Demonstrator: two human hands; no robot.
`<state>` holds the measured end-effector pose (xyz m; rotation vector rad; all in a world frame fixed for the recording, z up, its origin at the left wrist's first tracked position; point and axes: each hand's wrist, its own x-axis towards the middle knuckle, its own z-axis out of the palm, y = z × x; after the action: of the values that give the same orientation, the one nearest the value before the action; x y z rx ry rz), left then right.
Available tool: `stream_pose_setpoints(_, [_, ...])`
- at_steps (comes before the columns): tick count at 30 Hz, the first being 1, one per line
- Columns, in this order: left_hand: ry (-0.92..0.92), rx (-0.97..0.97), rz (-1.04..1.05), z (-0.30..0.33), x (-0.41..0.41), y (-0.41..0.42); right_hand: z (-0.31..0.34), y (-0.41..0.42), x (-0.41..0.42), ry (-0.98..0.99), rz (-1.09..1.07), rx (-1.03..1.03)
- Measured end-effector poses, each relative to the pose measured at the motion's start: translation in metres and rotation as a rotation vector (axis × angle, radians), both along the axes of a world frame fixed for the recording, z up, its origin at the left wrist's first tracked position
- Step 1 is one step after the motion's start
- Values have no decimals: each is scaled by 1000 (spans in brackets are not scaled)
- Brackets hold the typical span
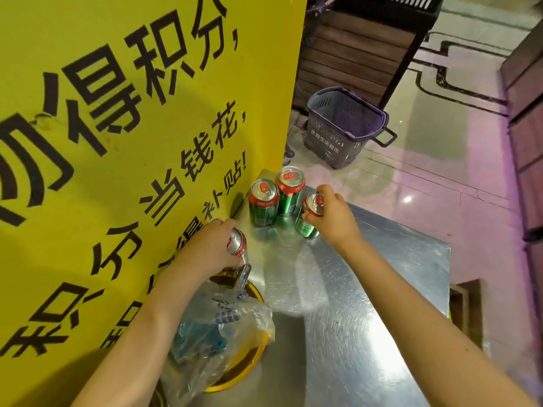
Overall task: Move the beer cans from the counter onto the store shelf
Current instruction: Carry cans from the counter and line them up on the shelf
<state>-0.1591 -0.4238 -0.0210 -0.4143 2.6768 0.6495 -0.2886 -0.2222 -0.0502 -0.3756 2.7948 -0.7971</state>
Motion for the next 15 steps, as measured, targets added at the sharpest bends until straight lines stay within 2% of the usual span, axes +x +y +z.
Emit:
stream_pose_setpoints(8, [65,26,38,5,0,1,-5,15,5,-29,-72,-75])
stream_pose_setpoints(15, [255,42,50,37,1,10,14,46,38,7,-123,-175])
